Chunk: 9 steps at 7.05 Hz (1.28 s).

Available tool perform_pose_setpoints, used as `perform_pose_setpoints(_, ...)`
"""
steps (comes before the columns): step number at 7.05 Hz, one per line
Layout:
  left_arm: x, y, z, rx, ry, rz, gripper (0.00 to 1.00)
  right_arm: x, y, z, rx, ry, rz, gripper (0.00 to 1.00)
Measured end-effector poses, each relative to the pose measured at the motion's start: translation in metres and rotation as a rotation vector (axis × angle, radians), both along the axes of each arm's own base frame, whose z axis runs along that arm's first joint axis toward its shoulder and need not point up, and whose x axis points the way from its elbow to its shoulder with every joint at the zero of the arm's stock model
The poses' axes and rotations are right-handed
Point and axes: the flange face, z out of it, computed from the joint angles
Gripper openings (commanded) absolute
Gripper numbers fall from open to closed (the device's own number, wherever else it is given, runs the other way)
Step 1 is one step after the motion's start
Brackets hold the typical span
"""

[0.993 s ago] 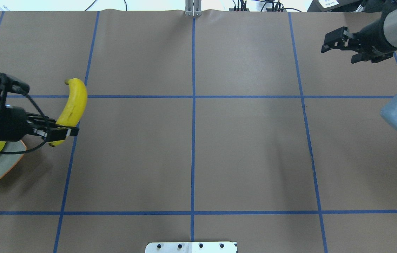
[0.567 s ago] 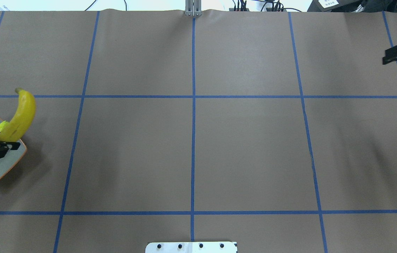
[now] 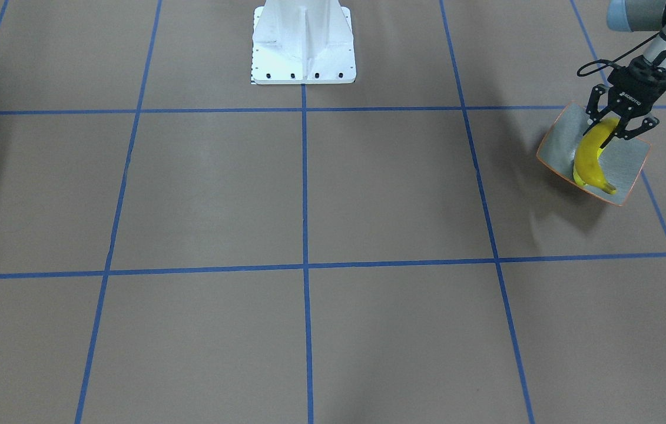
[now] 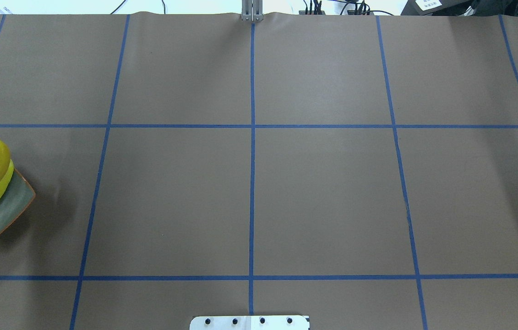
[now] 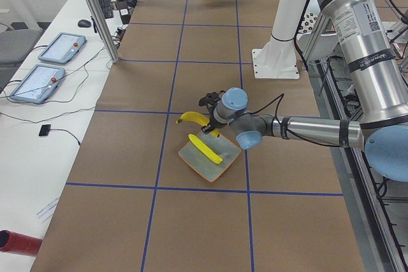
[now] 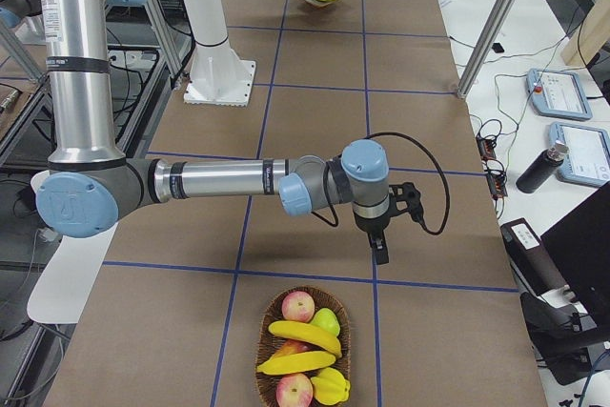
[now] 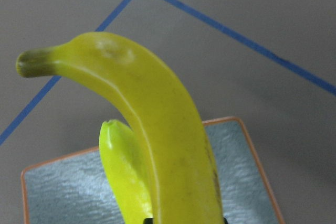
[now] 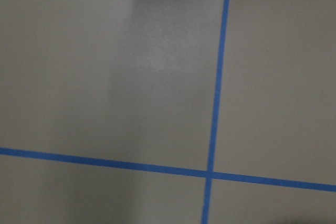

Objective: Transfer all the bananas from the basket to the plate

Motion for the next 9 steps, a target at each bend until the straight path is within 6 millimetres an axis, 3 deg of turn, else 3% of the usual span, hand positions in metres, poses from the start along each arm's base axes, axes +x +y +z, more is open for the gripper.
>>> perform_pose_setpoints(2, 0.0, 0.0, 0.009, 0.021, 0.005, 0.008, 1.0, 0.021, 0.005, 0.017, 0.008, -0.002, -0.014, 1.0)
perform_pose_setpoints(4, 0.005, -0.002, -0.001, 0.027, 0.039, 0.03, 1.0, 0.025, 0.006, 0.021, 0.005, -0.008, -0.014, 1.0)
perform_pose_setpoints(5, 0.002, -0.007, -0.014, 0.004, 0.089, 0.042, 1.0, 0.029, 0.007, 0.027, 0.001, -0.01, -0.014, 1.0)
perform_pose_setpoints(7, -0.017, -0.04, -0.056, -0.118, 0.244, -0.025, 1.0, 0.046, 0.014, 0.047, 0.003, -0.027, -0.031, 1.0)
perform_pose_setpoints(9, -0.012, -0.08, -0.11, -0.227, 0.375, -0.09, 1.0, 0.073, 0.029, 0.083, -0.001, -0.035, -0.05, 1.0)
